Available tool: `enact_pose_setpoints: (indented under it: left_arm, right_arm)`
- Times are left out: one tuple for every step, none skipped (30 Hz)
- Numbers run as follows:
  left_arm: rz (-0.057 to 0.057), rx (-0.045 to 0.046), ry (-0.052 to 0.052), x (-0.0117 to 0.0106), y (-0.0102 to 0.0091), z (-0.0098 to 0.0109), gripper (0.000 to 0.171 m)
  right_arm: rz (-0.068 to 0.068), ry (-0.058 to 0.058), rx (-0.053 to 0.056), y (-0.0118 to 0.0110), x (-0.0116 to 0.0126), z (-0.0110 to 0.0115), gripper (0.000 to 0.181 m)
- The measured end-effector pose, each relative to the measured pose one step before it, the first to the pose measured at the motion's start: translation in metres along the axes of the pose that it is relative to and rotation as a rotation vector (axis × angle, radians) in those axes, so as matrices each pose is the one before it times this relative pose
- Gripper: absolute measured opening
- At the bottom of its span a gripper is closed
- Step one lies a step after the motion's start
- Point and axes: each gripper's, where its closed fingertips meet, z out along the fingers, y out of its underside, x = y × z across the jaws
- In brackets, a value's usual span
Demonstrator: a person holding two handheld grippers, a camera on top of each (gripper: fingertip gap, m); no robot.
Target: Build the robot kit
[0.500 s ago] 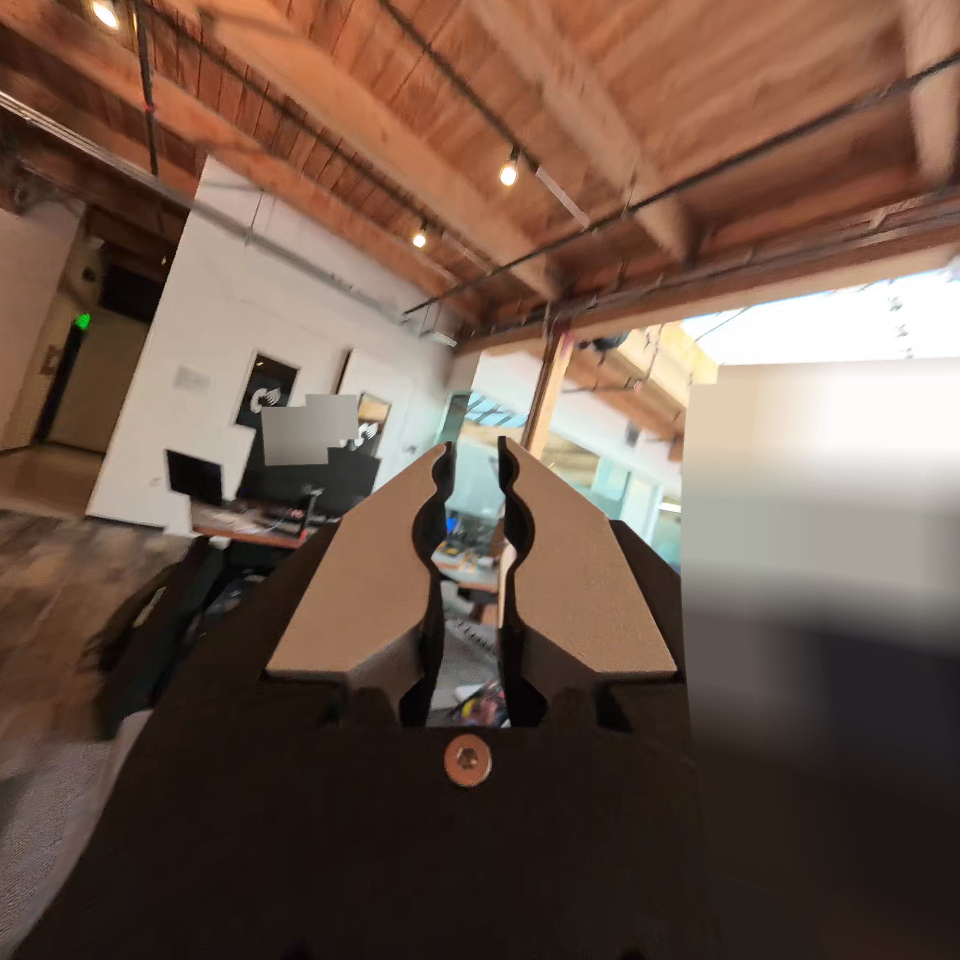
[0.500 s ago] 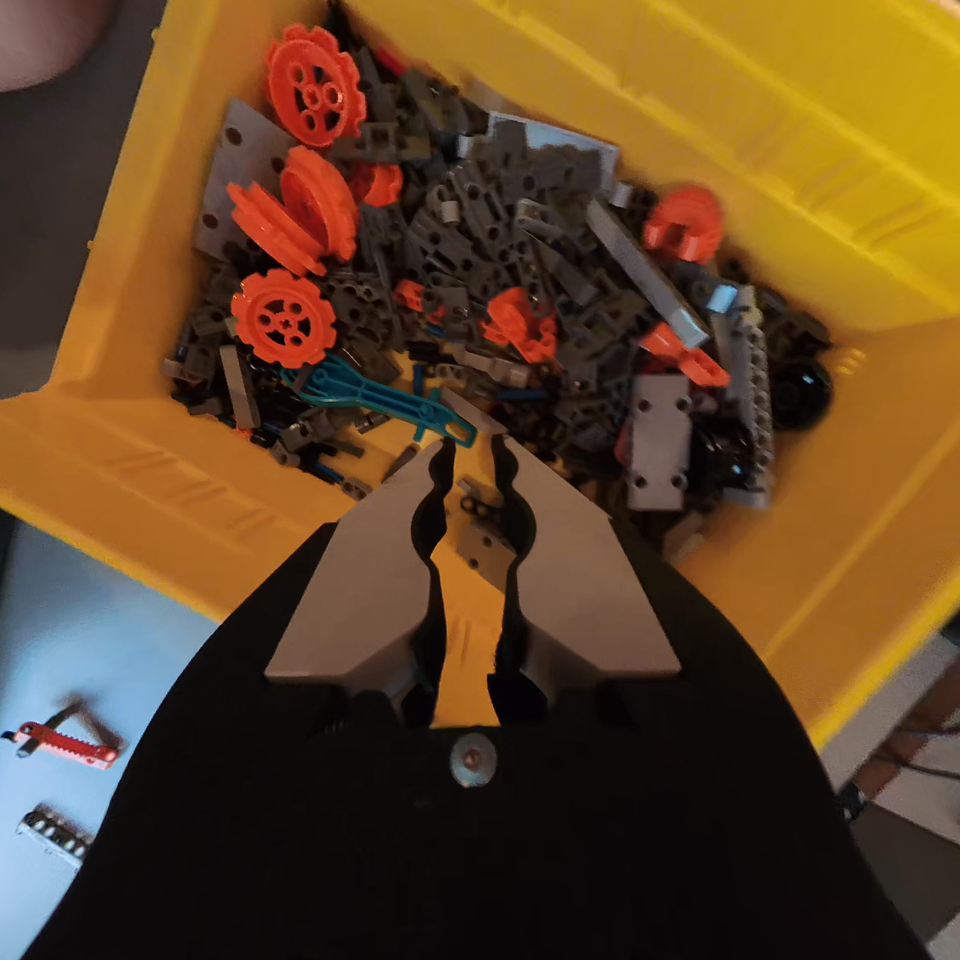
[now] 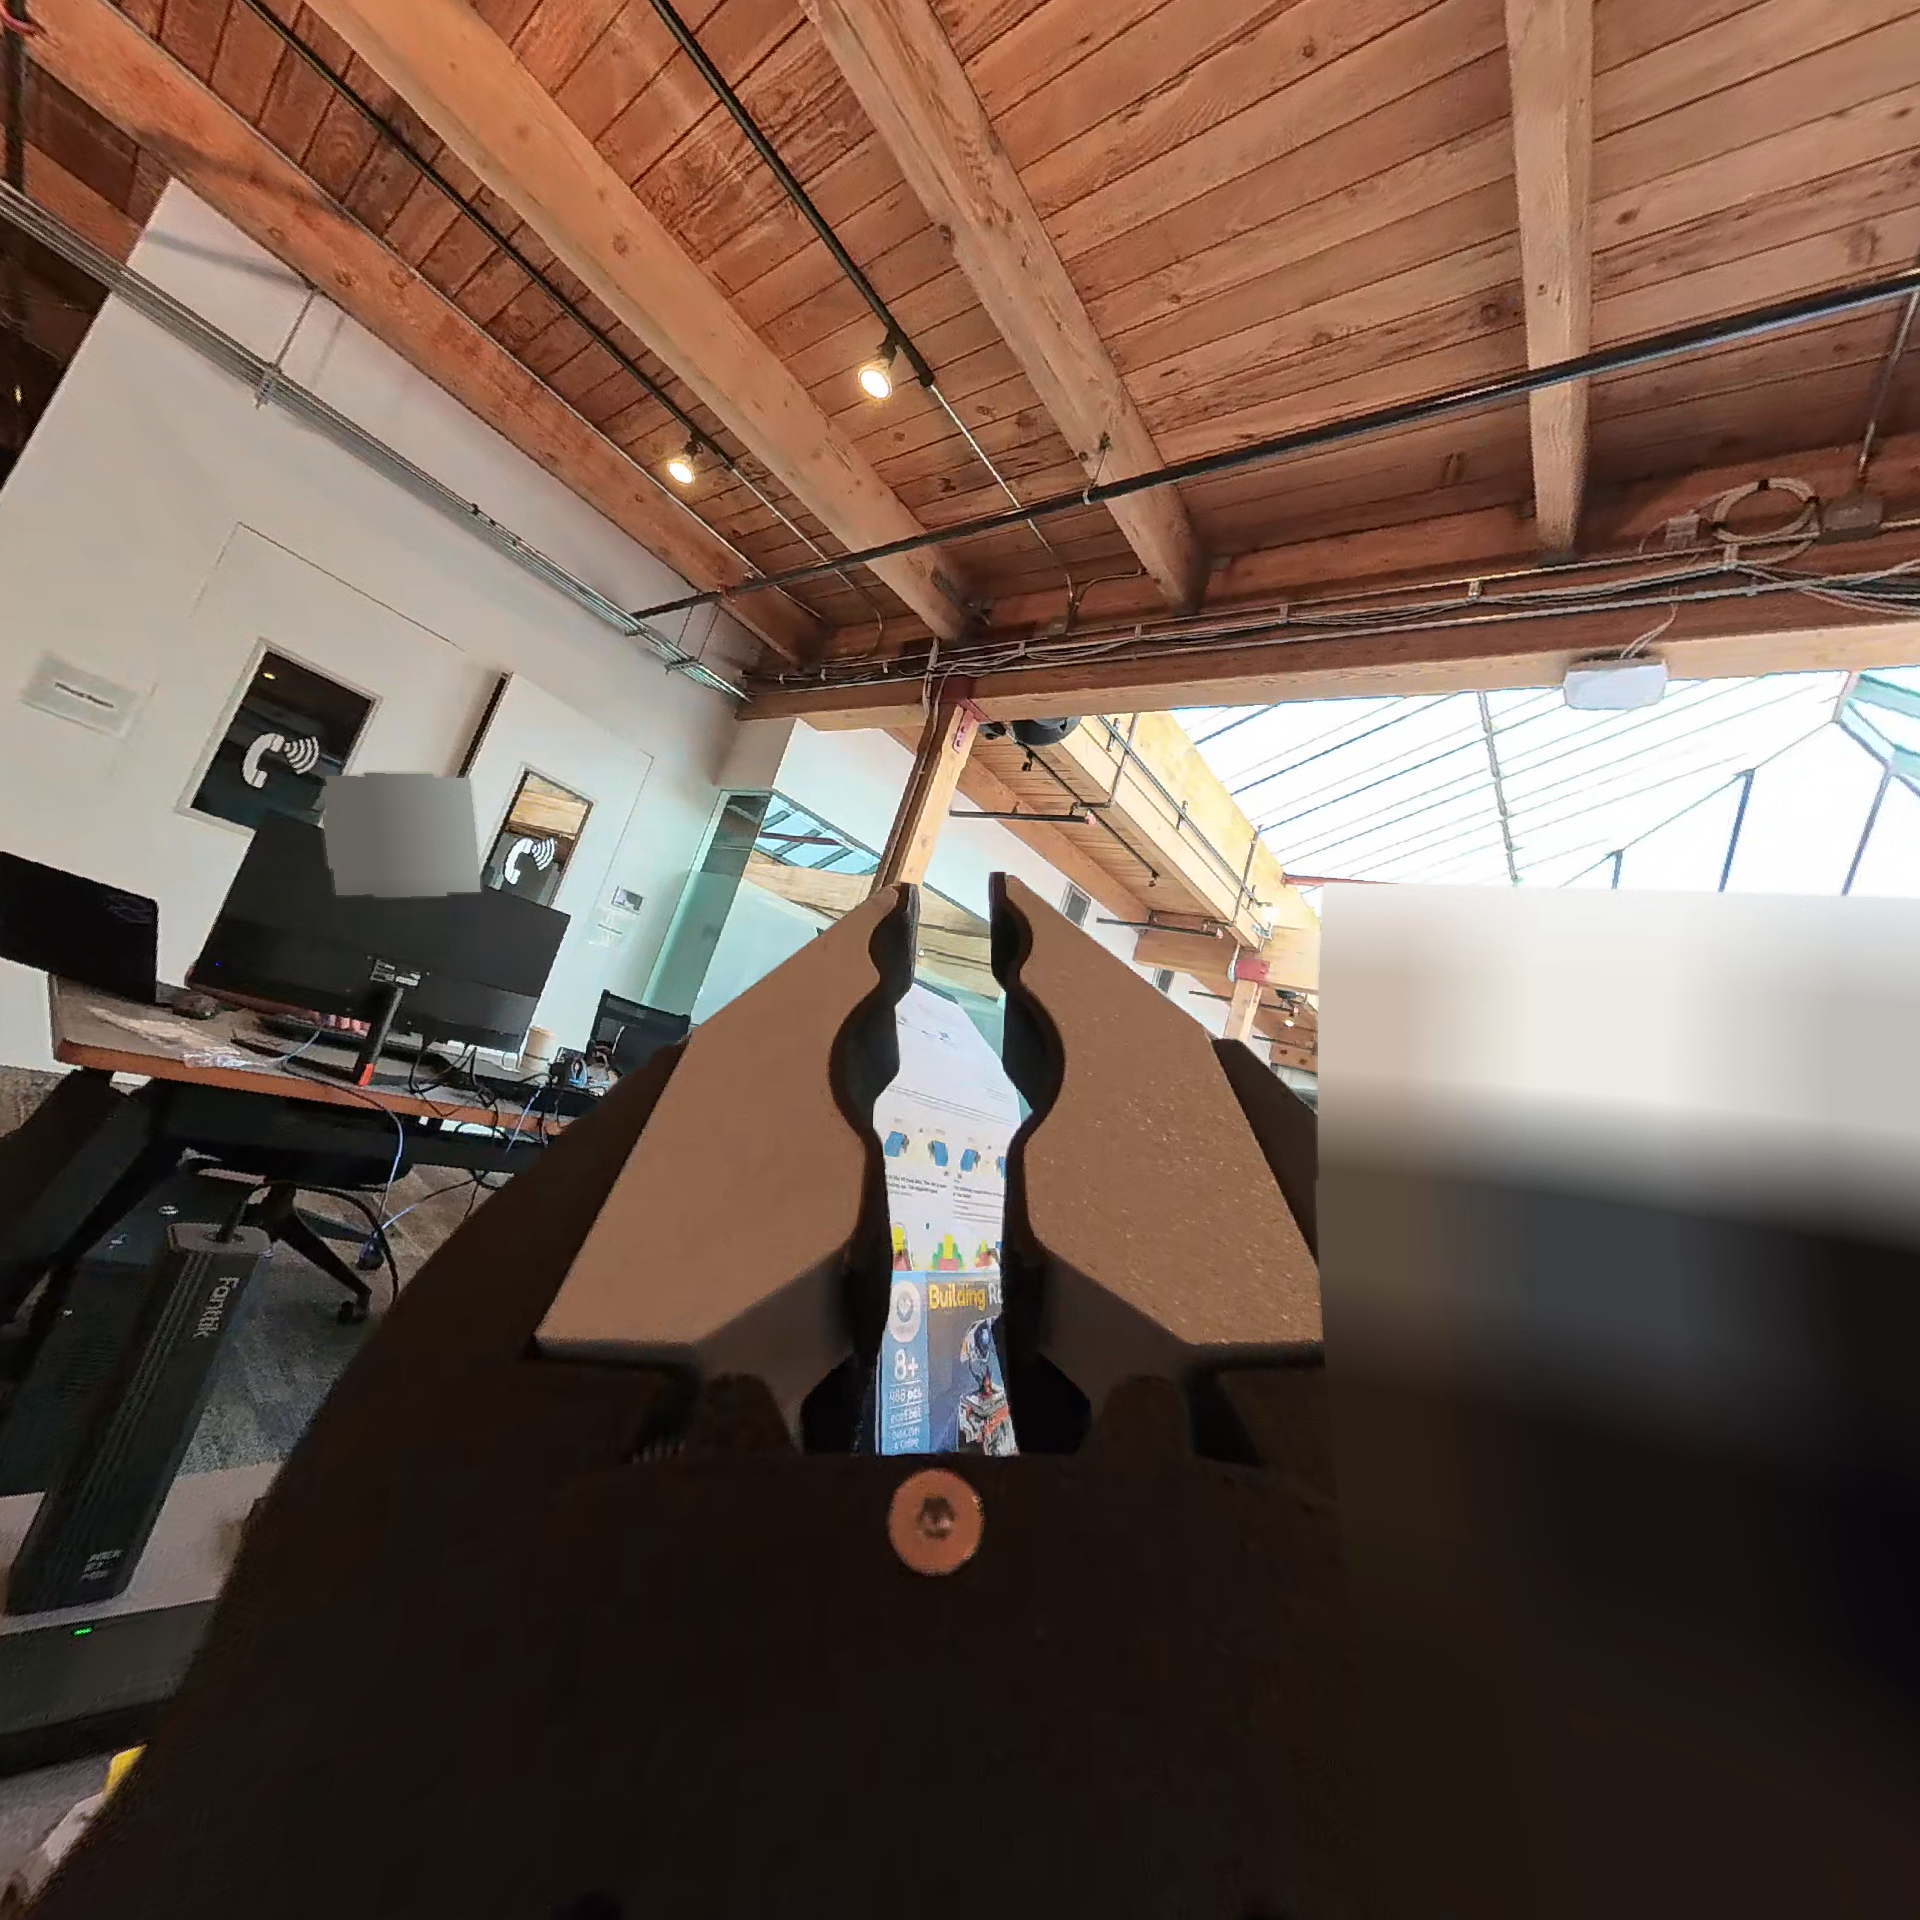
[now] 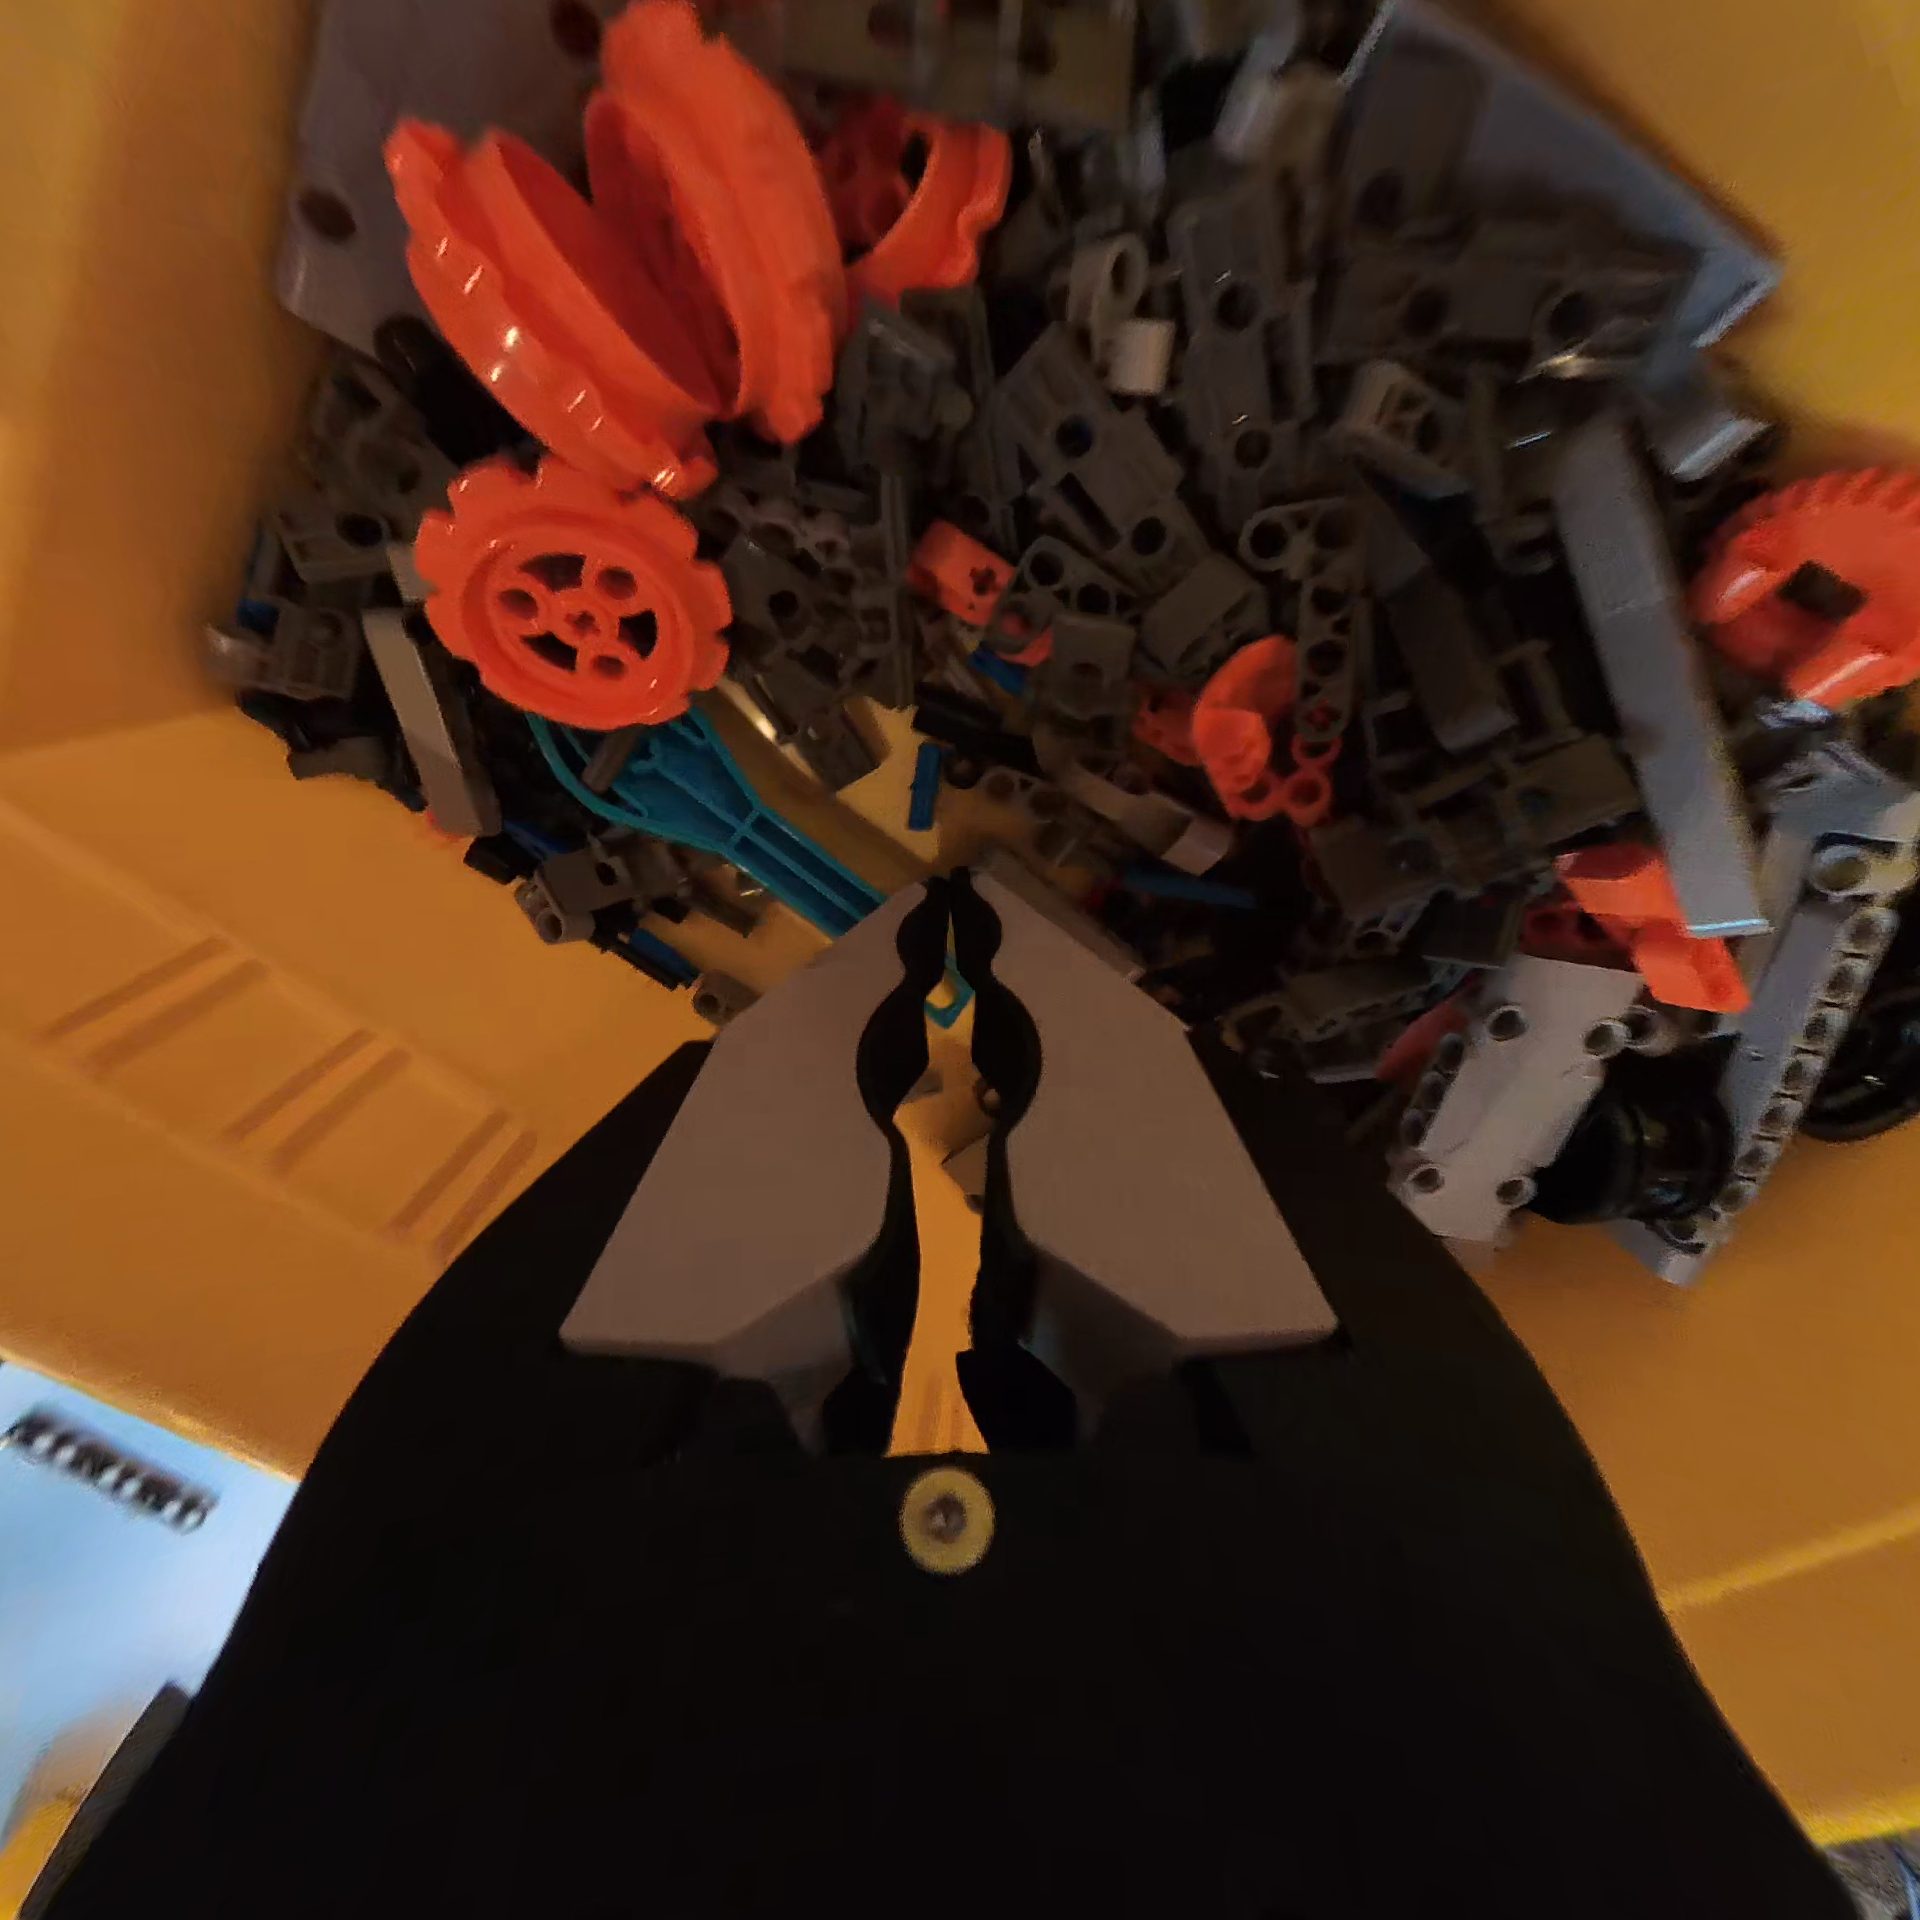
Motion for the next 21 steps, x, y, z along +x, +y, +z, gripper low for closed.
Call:
enact_pose_setpoints:
  left_arm:
    - [-0.0014, 0.00373, 0.0036, 0.00055, -0.00064, -0.00031, 0.011]
    - [-0.0020, 0.00309, 0.0050, 0.00062, -0.00050, -0.00007, 0.011]
    - [-0.0021, 0.00074, 0.0039, 0.00043, 0.00000, -0.00002, 0.011]
    - [-0.0017, -0.00114, 0.0022, 0.00026, 0.00021, 0.00020, 0.010]
    - [-0.0006, -0.00163, 0.0019, 0.00024, 0.00042, 0.00027, 0.010]
    - [0.0003, -0.00109, 0.0013, 0.00033, 0.00031, 0.00032, 0.010]
    - [0.0006, -0.00082, 0.0008, 0.00027, 0.00041, 0.00032, 0.011]
    - [0.0005, -0.00142, 0.0010, 0.00033, 0.00042, 0.00035, 0.011]
    - [0.0002, -0.00210, 0.0012, 0.00030, 0.00053, 0.00035, 0.010]
    - [-0.0006, -0.00156, 0.0013, 0.00021, 0.00047, 0.00033, 0.010]
    - [-0.0012, -0.00044, 0.0013, 0.00012, 0.00025, 0.00024, 0.010]
    - [-0.0009, -0.00002, 0.0012, 0.00022, 0.00024, 0.00027, 0.010]
    - [-0.0004, -0.00040, 0.0010, 0.00011, 0.00023, 0.00019, 0.010]
    - [-0.0001, -0.00074, 0.0011, 0.00021, 0.00019, 0.00017, 0.010]
    - [0.0002, -0.00063, 0.0011, 0.00023, 0.00024, 0.00023, 0.010]
    - [0.0006, -0.00085, 0.0004, 0.00007, 0.00036, 0.00033, 0.010]
    - [0.0008, -0.00163, 0.0002, 0.00007, 0.00040, 0.00034, 0.010]
    - [-0.0001, -0.00240, 0.0009, 0.00014, 0.00052, 0.00034, 0.010]
    - [-0.0009, -0.00219, 0.0020, 0.00032, 0.00056, 0.00029, 0.010]
    - [-0.0010, -0.00124, 0.0019, 0.00040, 0.00041, 0.00030, 0.010]
    - [-0.0004, -0.00064, 0.0011, 0.00032, 0.00031, 0.00029, 0.010]
  right_arm:
    - [-0.0097, -0.0158, -0.0243, 0.00328, -0.00331, 0.00089, 0.000]
    - [-0.0107, -0.0117, -0.0153, 0.00245, -0.00252, 0.00024, 0.000]
    - [-0.0030, -0.0128, -0.0009, 0.00064, -0.00208, -0.00065, 0.000]
    - [0.0055, -0.0282, 0.0104, -0.00071, -0.00391, -0.00134, 0.000]
    - [0.0117, -0.0294, 0.0097, -0.00072, -0.00333, -0.00209, 0.001]
    - [0.0086, 0.0114, 0.0086, -0.00054, 0.00334, -0.00321, 0.001]
    - [-0.0017, 0.0422, 0.0118, -0.00060, 0.00836, -0.00443, 0.001]
    - [-0.0058, 0.0545, 0.0136, -0.00064, 0.01113, -0.00490, 0.004]
    - [0.0000, 0.0606, 0.0140, -0.00039, 0.01323, -0.00447, 0.009]
    - [0.0037, 0.0531, 0.0060, 0.00090, 0.01288, -0.00320, 0.010]
    - [-0.0061, 0.0401, -0.0041, 0.00223, 0.01047, -0.00129, 0.010]
    - [-0.0177, 0.0141, -0.0036, 0.00208, 0.00563, 0.00046, 0.010]
    - [-0.0266, -0.0012, -0.0040, 0.00168, 0.00164, 0.00171, 0.012]
    - [-0.0398, -0.0182, -0.0042, 0.00146, -0.00253, 0.00234, 0.017]
    - [-0.0471, -0.0065, 0.0007, 0.00027, -0.00207, 0.00180, 0.018]
    - [-0.0500, 0.0113, -0.0001, -0.00014, 0.00004, 0.00141, 0.019]
    - [-0.0441, 0.0273, -0.0019, -0.00014, 0.00239, 0.00101, 0.020]
    - [-0.0268, 0.0166, -0.0062, 0.00011, 0.00112, 0.00036, 0.020]
    - [-0.0087, 0.0054, -0.0102, 0.00027, 0.00034, -0.00020, 0.020]
    - [0.0005, 0.0044, -0.0128, 0.00085, 0.00081, -0.00102, 0.020]
    - [-0.0005, 0.0121, -0.0155, 0.00140, 0.00229, -0.00200, 0.019]
